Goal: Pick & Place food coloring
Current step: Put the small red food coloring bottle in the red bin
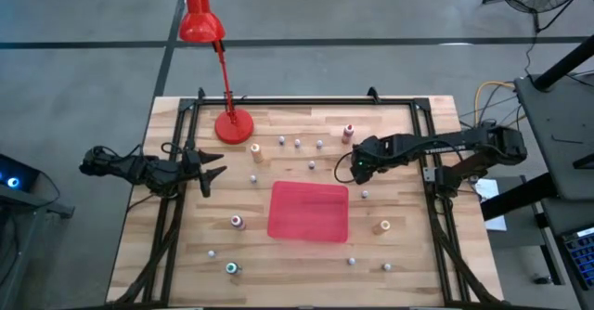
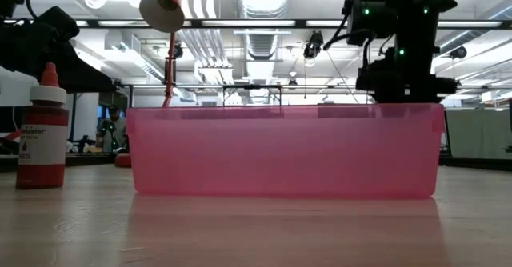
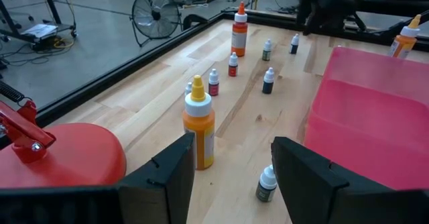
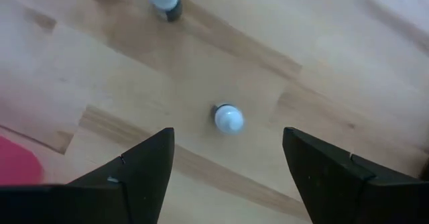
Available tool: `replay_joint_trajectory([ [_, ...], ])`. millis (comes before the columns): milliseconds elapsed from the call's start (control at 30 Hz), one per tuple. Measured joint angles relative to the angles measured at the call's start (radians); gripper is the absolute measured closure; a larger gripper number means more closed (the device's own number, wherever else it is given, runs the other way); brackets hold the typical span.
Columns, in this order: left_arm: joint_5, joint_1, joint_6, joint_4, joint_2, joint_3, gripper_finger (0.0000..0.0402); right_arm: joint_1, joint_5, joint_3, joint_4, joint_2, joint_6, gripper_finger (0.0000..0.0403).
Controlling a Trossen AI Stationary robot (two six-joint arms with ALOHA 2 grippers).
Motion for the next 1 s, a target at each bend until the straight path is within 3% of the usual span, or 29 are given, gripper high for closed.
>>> replay_joint_trajectory([
  [667,0.000,0.000,0.000,0.000,0.000,0.000,0.0232,-0.014,-0.014,-0.088,0.160,0.071,-0.064,0.0149],
  [1000,0.000,0.000,0.000,0.000,0.000,0.000,0.0232,-0.015,-0.014,-0.089,0.156,0.073,-0.064,0.0197],
])
